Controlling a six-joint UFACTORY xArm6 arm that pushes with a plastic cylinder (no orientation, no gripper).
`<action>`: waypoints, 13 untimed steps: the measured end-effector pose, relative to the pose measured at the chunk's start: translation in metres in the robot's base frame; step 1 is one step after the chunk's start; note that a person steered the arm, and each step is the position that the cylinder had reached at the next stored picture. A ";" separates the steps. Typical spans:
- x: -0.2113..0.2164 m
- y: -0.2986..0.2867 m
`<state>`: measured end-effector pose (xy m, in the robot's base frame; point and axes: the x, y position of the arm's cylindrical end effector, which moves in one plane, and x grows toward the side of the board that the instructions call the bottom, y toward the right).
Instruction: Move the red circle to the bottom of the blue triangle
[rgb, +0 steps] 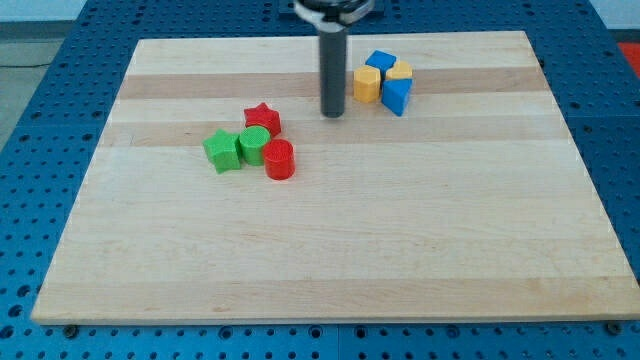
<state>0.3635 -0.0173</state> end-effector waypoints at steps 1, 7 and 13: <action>0.017 -0.035; 0.081 -0.051; 0.045 0.116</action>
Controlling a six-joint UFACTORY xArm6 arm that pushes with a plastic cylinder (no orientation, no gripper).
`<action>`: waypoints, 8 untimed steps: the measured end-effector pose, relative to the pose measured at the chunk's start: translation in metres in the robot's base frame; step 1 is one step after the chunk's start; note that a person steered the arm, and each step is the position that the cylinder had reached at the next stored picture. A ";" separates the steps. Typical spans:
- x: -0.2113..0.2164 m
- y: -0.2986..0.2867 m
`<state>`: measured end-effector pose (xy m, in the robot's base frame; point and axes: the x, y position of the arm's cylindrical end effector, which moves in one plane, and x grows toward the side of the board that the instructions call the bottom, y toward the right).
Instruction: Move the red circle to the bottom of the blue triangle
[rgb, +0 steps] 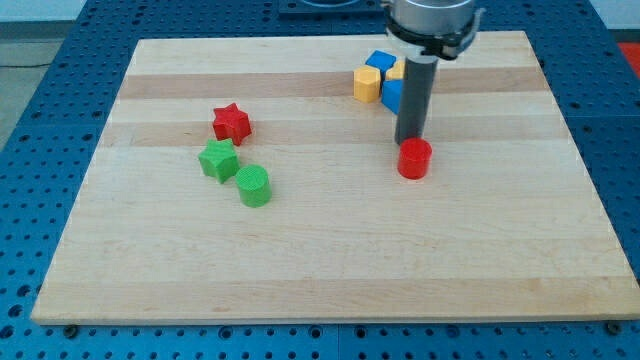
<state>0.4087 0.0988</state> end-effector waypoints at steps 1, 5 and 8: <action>0.029 0.001; 0.114 -0.090; 0.156 -0.255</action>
<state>0.5652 -0.1561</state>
